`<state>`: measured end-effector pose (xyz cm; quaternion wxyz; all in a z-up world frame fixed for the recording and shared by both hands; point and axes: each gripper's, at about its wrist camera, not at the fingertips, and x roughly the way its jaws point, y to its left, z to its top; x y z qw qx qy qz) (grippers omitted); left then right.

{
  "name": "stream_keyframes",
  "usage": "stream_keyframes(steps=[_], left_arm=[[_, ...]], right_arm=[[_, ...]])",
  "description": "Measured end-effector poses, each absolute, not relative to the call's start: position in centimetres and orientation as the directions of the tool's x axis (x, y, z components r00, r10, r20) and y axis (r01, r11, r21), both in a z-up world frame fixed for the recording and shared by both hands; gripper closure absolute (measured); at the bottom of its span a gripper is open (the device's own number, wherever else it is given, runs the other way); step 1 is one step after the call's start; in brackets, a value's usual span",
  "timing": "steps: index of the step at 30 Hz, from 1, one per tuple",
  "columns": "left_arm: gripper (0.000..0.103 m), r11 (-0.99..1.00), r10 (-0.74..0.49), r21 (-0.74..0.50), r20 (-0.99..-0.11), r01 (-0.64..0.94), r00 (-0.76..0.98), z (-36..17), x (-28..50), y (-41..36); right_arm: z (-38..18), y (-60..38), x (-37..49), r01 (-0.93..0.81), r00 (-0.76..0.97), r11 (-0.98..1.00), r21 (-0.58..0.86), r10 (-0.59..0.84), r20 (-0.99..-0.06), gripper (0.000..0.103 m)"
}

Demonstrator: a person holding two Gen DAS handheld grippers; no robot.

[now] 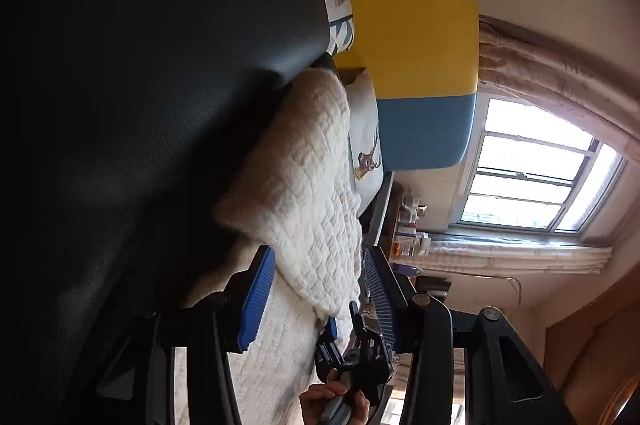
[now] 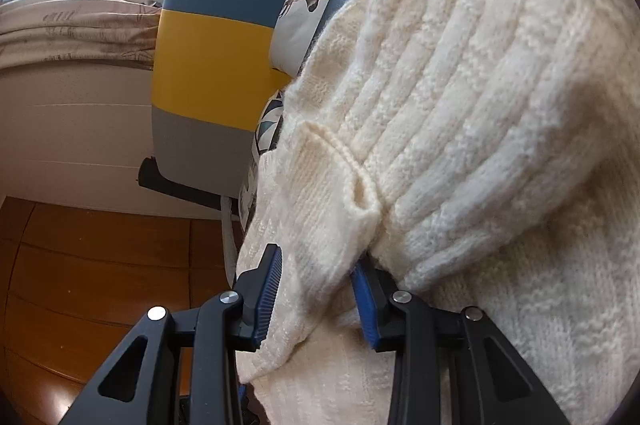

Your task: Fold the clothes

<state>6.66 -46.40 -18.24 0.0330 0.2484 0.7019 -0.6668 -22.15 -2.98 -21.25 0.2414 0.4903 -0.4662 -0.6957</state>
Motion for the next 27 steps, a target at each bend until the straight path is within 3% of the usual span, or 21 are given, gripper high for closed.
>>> stream_keyframes(steps=[4,6,7,11,18,27], left_arm=[[0.056,0.010,0.302,-0.916,-0.379,0.400,-0.875,-19.0,6.7,-47.0],[0.056,0.019,0.299,-0.915,-0.378,0.402,-0.876,-19.3,6.4,-46.7],[0.056,0.027,0.301,-0.916,-0.374,0.400,-0.877,-19.4,6.3,-46.5],[0.056,0.062,0.305,-0.922,-0.348,0.383,-0.887,-19.7,5.9,-46.0],[0.055,0.130,0.313,-0.935,-0.278,0.331,-0.908,-19.8,5.3,-44.3],[0.054,0.202,0.302,-0.909,-0.297,0.365,-0.906,-21.9,2.6,-42.4]], right_arm=[[-21.9,-3.0,-22.2,-0.155,-0.374,-0.400,0.903,-0.823,-0.428,0.069],[-21.7,-3.1,-22.4,-0.165,-0.354,-0.457,0.874,-0.800,-0.485,0.082],[-21.2,-3.3,-22.4,-0.147,-0.351,-0.509,0.848,-0.775,-0.526,0.097],[-18.0,-5.1,-22.2,-0.030,-0.373,-0.672,0.740,-0.680,-0.632,0.098],[-10.4,-9.0,-23.0,0.197,-0.400,-0.788,0.584,-0.608,-0.686,0.098],[-2.4,-11.0,-22.7,0.335,-0.430,-0.753,0.566,-0.657,-0.619,0.098]])
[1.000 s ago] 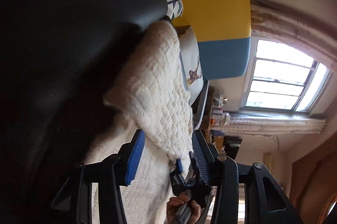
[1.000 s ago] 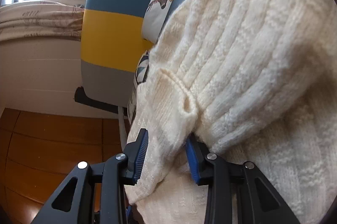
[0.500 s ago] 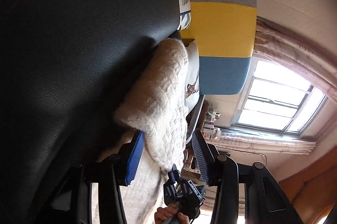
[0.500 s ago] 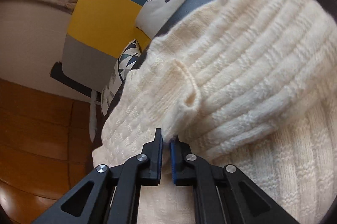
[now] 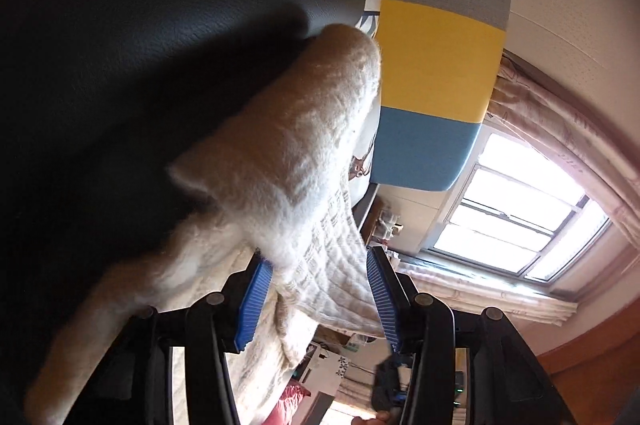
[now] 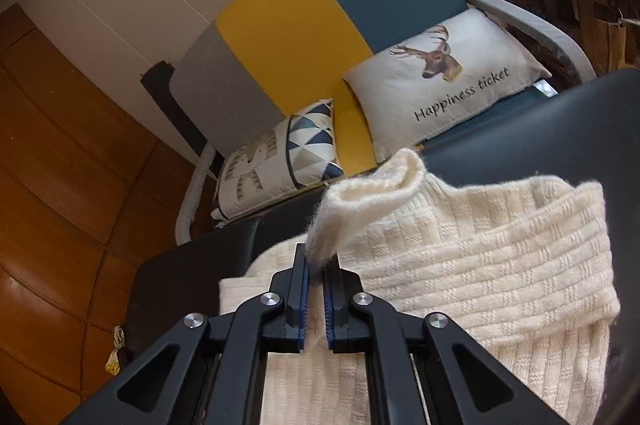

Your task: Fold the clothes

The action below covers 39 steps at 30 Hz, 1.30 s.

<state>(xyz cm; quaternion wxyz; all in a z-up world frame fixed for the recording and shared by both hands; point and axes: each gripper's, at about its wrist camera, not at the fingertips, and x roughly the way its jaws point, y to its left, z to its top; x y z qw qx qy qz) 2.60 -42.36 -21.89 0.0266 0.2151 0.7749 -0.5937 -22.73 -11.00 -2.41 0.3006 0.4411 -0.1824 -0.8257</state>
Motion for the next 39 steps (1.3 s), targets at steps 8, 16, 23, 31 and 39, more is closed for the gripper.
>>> stream_keyframes(steps=[8,16,23,31,39], left_arm=[[0.052,0.153,0.303,-0.907,-0.335,0.392,-0.892,-21.5,1.5,-42.3],[0.053,0.106,0.189,-0.924,-0.344,0.367,-0.920,-19.9,4.3,-46.9],[0.063,-0.012,0.197,-0.911,-0.405,0.411,-0.893,-19.6,4.5,-46.5],[0.084,-0.126,0.166,-0.866,-0.500,0.485,-0.850,-18.9,4.0,-45.3],[0.086,-0.385,0.133,-0.762,-0.603,0.520,-0.786,-17.0,2.7,-42.7]], right_arm=[[3.8,-14.4,-22.9,0.456,-0.423,-0.697,0.554,-0.717,-0.554,0.098],[2.9,-11.6,-23.1,0.451,-0.456,-0.716,0.532,-0.698,-0.553,0.098],[-6.4,-6.0,-24.0,0.261,-0.414,-0.781,0.567,-0.621,-0.665,0.098],[-10.2,-3.2,-23.8,0.236,-0.381,-0.756,0.610,-0.650,-0.658,0.098],[-13.8,-2.1,-22.8,0.235,-0.393,-0.799,0.553,-0.598,-0.698,0.098]])
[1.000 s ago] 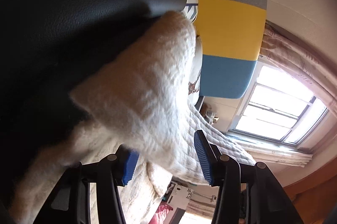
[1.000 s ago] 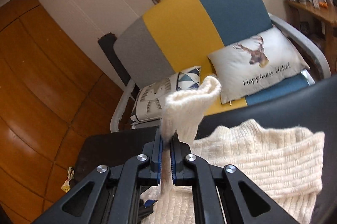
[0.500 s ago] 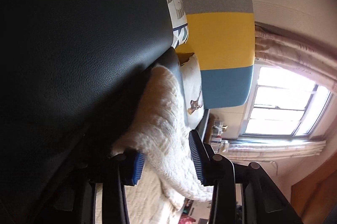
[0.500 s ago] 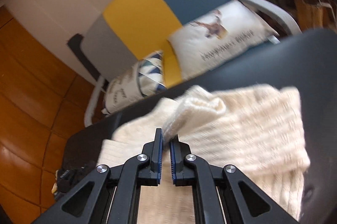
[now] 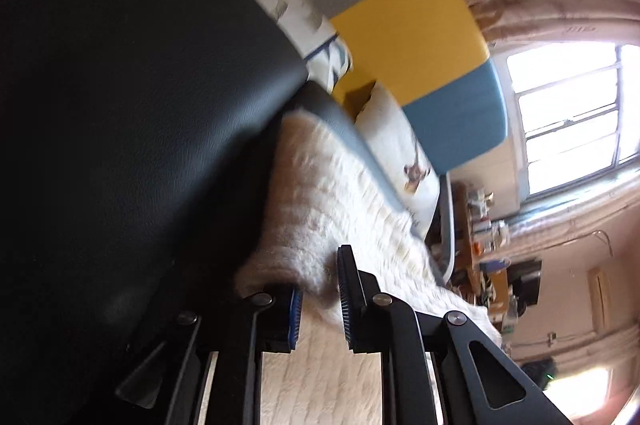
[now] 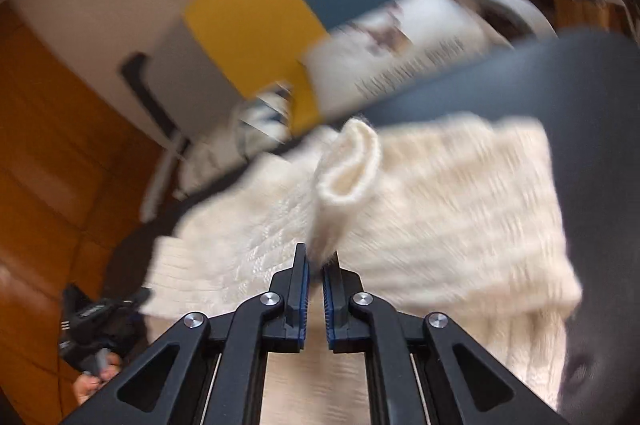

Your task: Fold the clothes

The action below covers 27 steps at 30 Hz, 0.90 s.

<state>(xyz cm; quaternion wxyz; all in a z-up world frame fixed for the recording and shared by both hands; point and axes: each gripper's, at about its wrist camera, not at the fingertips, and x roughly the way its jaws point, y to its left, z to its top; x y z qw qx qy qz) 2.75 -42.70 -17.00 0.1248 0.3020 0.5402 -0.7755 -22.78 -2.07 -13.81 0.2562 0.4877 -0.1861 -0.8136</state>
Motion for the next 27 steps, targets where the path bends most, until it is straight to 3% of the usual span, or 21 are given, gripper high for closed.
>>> stream_keyframes(steps=[4,10,14,17,22,27], left_arm=[[0.086,-0.375,0.147,-0.742,-0.640,0.556,-0.754,-17.9,2.0,-43.1],[0.087,-0.415,0.117,-0.732,-0.632,0.541,-0.766,-17.3,2.7,-42.7],[0.086,-0.411,0.140,-0.738,-0.632,0.535,-0.763,-17.6,1.9,-42.1],[0.087,-0.452,0.127,-0.683,-0.686,0.574,-0.716,-18.1,1.1,-41.5],[0.087,-0.434,0.163,-0.689,-0.694,0.581,-0.701,-18.5,1.7,-41.7],[0.073,-0.352,0.258,-0.769,-0.628,0.534,-0.735,-17.8,3.1,-42.6]], right_arm=[[-17.3,-0.9,-23.1,0.145,-0.366,-0.788,0.598,-0.605,-0.707,0.098],[-14.7,-0.8,-23.0,0.212,-0.450,-0.782,0.586,-0.610,-0.652,0.098],[-15.3,-1.3,-24.2,0.199,-0.431,-0.843,0.500,-0.534,-0.727,0.098],[-17.0,-1.1,-24.2,0.161,-0.402,-0.827,0.538,-0.553,-0.729,0.098],[-17.3,0.6,-24.1,0.095,-0.379,-0.753,0.651,-0.632,-0.676,0.085],[-14.6,2.0,-22.3,0.132,-0.449,-0.846,0.516,-0.515,-0.730,0.083]])
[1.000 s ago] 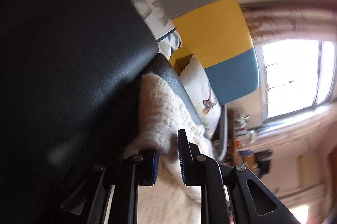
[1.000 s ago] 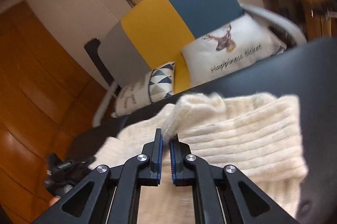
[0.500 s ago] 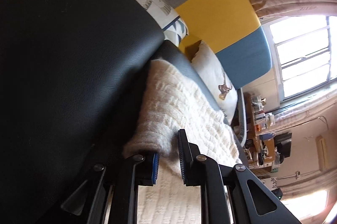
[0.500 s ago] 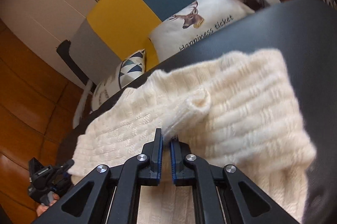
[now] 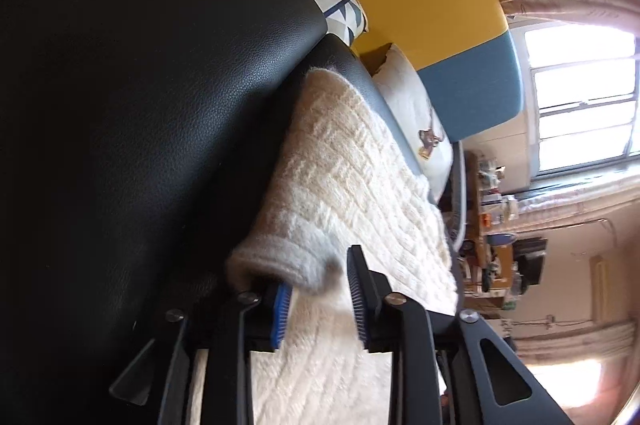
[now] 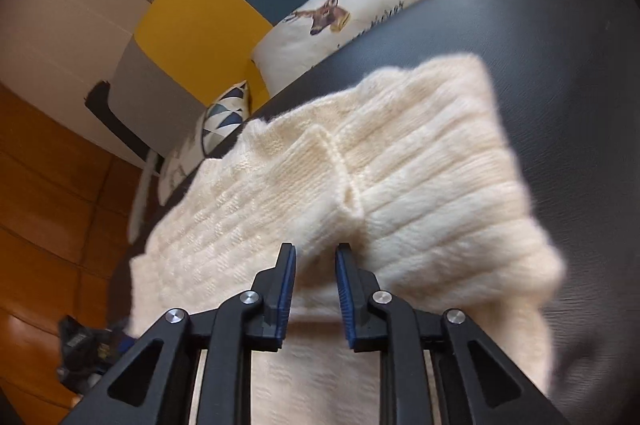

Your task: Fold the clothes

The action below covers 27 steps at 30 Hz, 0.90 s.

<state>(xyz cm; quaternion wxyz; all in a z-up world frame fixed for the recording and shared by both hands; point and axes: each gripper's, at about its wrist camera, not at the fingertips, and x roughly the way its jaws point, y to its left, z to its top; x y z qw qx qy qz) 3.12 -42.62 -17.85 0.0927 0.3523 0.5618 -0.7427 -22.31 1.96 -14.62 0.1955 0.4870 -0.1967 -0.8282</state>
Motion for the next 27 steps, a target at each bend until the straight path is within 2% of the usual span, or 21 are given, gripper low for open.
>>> stream_keyframes(steps=[2,6,11,13,15,16,18,19,20,21,23,25,27], left_arm=[[0.073,-0.332,0.275,-0.794,-0.598,0.510,-0.753,-17.1,4.4,-43.0],[0.073,-0.340,0.220,-0.821,-0.544,0.459,-0.810,-14.6,4.5,-43.6],[0.071,-0.387,0.220,-0.833,-0.501,0.396,-0.837,-12.3,0.2,-44.0],[0.070,-0.407,0.248,-0.822,-0.518,0.397,-0.819,-12.7,-2.7,-43.8],[0.070,-0.432,0.260,-0.792,-0.567,0.431,-0.782,-13.9,-5.3,-43.6],[0.070,-0.464,0.265,-0.766,-0.599,0.445,-0.755,-14.5,-6.4,-43.5],[0.070,-0.536,0.170,-0.652,-0.705,0.536,-0.688,-15.8,-7.6,-43.4],[0.071,-0.543,0.160,-0.639,-0.716,0.545,-0.680,-16.3,-7.6,-43.5],[0.081,-0.550,0.150,-0.626,-0.726,0.553,-0.672,-16.9,-7.6,-43.6],[0.082,-0.555,0.142,-0.615,-0.734,0.560,-0.664,-17.5,-7.6,-43.8],[0.081,-0.500,0.216,-0.710,-0.658,0.497,-0.722,-17.2,-6.5,-44.8],[0.075,-0.466,0.208,-0.737,-0.629,0.489,-0.749,-16.5,-5.1,-46.6],[0.060,-0.487,0.166,-0.710,-0.647,0.508,-0.745,-15.9,-3.9,-48.6]], right_arm=[[-12.9,2.0,-21.4,0.170,-0.505,-0.888,0.427,-0.451,-0.736,0.080],[-10.5,-1.6,-21.1,0.323,-0.521,-0.892,0.315,-0.446,-0.728,0.080],[-12.0,-7.0,-23.4,0.394,-0.484,-0.900,0.188,-0.377,-0.790,0.080],[-13.1,-8.0,-24.5,0.382,-0.471,-0.910,0.158,-0.339,-0.814,0.080],[-14.3,-8.4,-25.4,0.362,-0.470,-0.927,0.103,-0.277,-0.838,0.080],[-15.0,-8.4,-25.7,0.350,-0.469,-0.934,0.072,-0.242,-0.849,0.083],[-15.8,-7.9,-25.9,0.337,-0.481,-0.939,0.075,-0.240,-0.844,0.084],[-15.8,-7.8,-25.7,0.341,-0.489,-0.937,0.073,-0.244,-0.837,0.084],[-15.8,-7.9,-25.5,0.353,-0.499,-0.934,0.061,-0.243,-0.832,0.084],[-15.9,-7.9,-25.2,0.364,-0.509,-0.930,0.050,-0.244,-0.825,0.084],[-15.9,-7.8,-24.8,0.376,-0.525,-0.925,0.046,-0.254,-0.813,0.084],[-15.8,-7.7,-24.8,0.380,-0.524,-0.923,0.060,-0.268,-0.808,0.083],[-15.8,-7.5,-24.9,0.379,-0.519,-0.922,0.081,-0.285,-0.806,0.082]])
